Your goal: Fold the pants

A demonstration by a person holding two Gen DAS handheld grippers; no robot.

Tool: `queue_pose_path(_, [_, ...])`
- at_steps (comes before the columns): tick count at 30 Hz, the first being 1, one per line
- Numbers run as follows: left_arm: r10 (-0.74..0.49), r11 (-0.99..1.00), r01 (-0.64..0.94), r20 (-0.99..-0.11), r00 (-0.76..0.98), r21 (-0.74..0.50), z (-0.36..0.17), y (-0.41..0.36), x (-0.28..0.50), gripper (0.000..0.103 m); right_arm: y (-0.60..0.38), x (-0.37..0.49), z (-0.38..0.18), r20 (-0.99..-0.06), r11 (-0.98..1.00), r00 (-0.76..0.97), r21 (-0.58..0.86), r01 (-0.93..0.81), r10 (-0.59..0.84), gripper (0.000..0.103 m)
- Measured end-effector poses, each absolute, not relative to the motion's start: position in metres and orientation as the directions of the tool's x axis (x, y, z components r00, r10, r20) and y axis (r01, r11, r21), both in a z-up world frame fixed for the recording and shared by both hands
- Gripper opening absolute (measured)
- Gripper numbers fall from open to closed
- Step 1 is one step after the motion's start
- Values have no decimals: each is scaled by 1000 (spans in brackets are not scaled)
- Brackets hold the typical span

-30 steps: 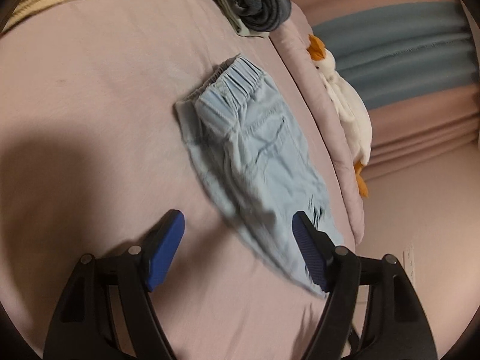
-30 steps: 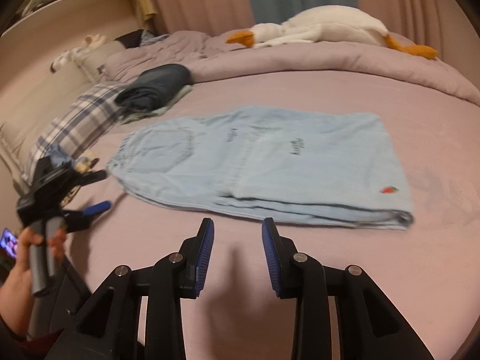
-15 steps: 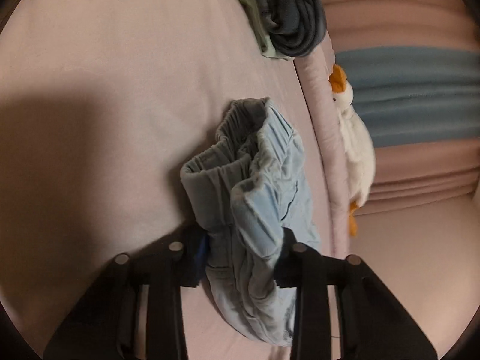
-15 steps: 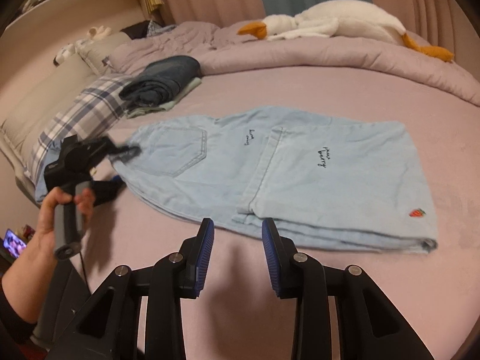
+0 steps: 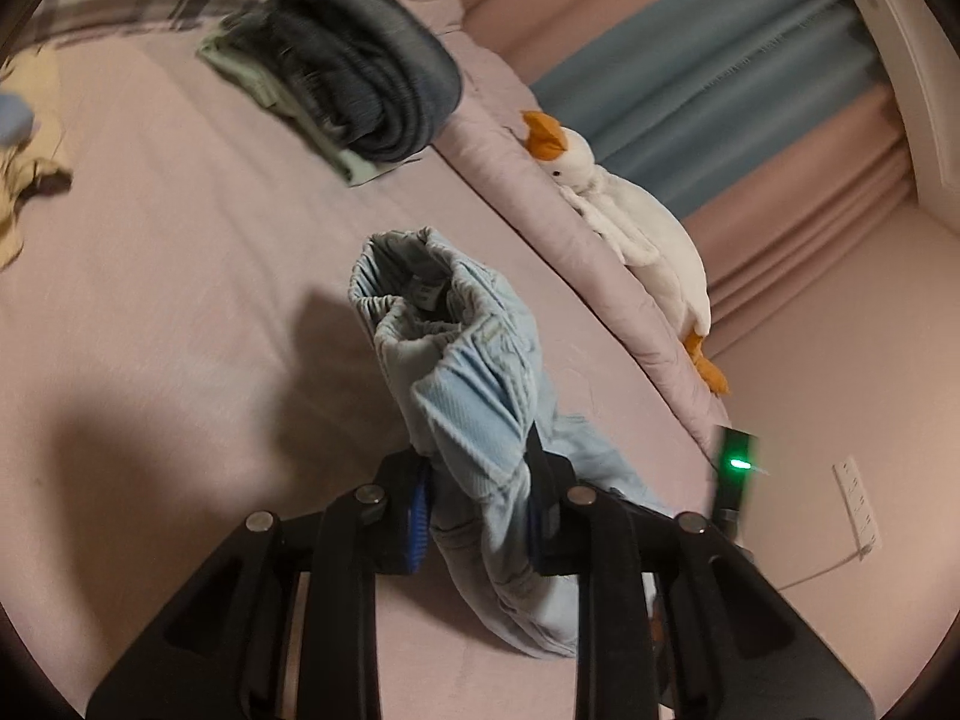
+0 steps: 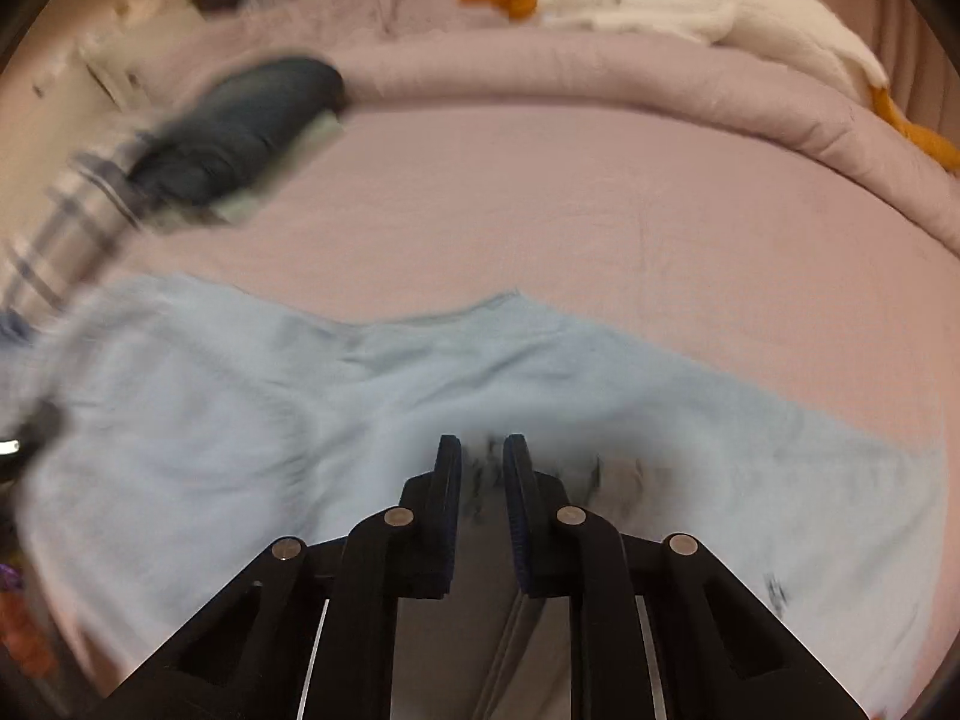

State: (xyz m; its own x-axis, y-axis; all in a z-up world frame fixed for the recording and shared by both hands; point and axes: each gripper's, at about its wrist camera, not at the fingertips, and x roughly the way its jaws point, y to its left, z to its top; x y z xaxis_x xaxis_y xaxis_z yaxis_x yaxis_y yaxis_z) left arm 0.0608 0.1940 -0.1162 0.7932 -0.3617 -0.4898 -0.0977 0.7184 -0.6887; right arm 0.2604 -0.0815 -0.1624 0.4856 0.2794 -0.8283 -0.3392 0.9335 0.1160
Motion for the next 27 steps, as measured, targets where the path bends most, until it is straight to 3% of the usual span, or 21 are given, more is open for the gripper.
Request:
queue_pose_path(5, [-365,731,-78,-484,795,-678,-113,192,64,23,-70,237,-161,-871,923,442,34,-382,215,17])
queue_pose_path(11, [-374,751,-53,-490,787,-658,-102,179,68,22,-58,135,-160,-887,856,416,-45,-515,203,17])
queue_pose_path(14, [-371,769,-36,-491,788,-639,-94,169,67,21,-62,94,-158,-876,844,428,-48,-534,221,12])
queue_pose_path(17, [-379,781,-6,-482,790,-624,-82,162,66,20,-87,77,-144,-849,849,392,117,-515,355,12])
queue_pose_path(19, [-388,793,26,-471,792,-609,-73,153,65,20,-114,67,-129,-783,853,429,235,-466,450,12])
queue_pose_path(22, [-418,798,78,-456,786,-598,-60,132,67,19,-154,61,-114,-698,879,544,291,-378,465,12])
queue_pose_path(27, [-469,810,169,-446,762,-562,-46,90,74,19,-202,83,-146,-719,885,520,417,-207,461,12])
